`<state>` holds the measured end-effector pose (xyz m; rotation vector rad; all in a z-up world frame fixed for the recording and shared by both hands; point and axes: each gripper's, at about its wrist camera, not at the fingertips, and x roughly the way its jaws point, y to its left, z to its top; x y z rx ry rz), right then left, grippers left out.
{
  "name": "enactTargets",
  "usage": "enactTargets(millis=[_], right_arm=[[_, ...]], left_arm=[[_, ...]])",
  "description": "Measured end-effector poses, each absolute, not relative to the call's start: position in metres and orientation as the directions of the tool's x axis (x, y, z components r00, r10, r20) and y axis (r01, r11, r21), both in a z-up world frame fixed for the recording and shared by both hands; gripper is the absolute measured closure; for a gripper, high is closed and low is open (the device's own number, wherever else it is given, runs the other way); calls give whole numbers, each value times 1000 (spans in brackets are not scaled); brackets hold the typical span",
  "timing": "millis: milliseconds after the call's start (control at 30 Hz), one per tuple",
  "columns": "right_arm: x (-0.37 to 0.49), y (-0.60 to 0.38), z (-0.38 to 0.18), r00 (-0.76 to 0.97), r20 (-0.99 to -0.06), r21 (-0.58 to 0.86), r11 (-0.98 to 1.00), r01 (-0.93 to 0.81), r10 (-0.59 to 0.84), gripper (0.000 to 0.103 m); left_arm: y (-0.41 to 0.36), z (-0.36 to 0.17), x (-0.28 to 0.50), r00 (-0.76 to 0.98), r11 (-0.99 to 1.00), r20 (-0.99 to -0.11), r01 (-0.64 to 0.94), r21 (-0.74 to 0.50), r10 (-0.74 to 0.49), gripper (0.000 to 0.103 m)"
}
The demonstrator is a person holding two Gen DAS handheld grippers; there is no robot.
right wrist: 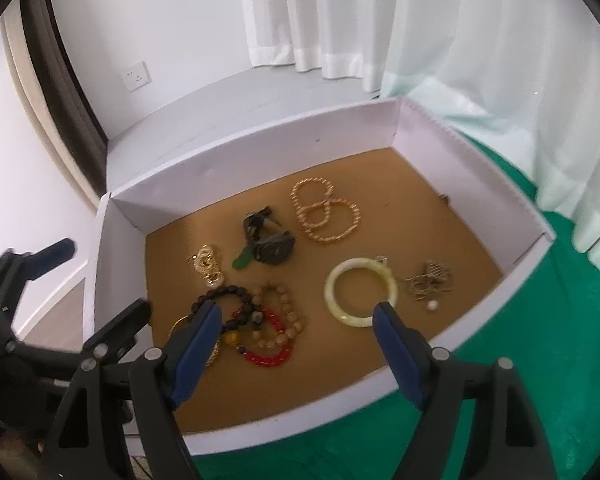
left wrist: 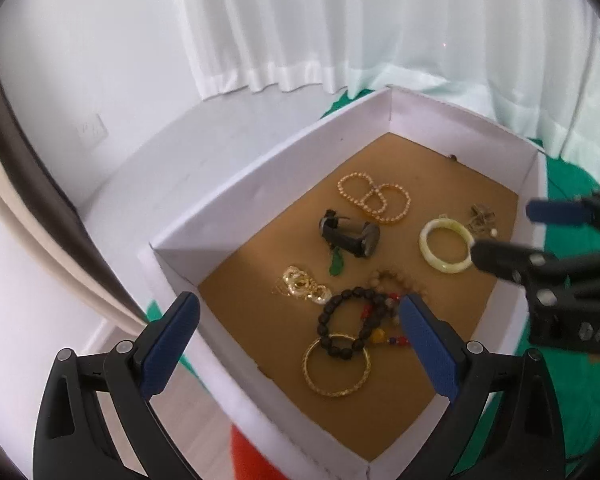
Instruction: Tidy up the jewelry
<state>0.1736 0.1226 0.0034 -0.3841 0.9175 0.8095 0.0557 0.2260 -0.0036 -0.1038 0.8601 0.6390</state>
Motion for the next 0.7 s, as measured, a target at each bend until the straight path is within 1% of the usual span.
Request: enactTargets(millis=[100, 233, 300, 433, 567, 700], right_arm=[[176, 116, 14, 381, -813, 19, 673, -740, 441, 23], [179, 109, 23, 422, -805, -10, 702, -712, 416, 20], [180, 107, 25, 422, -804, -3, 706, -709, 420, 20], [179, 111, 19, 408, -819, -9, 702, -712, 403, 20], [176, 118, 15, 430, -821, -58, 694, -717, 375, 20], [175, 122, 15, 431, -820, -61, 692, -719, 375, 20]], left_arm=[[224, 5, 54, 480, 805, -737, -576, 143, 475, 2], [234, 9, 55, 485, 804, -776, -593, 47, 404, 2], [240, 9, 54, 484, 784, -782, -620, 10, 393, 2], [242, 7, 55, 453, 761, -788, -648, 31, 418, 2], [250, 4, 49, 442, 738, -795, -675, 9, 415, 2], [258, 2, 45, 430, 717, -801, -697, -1, 417, 2]])
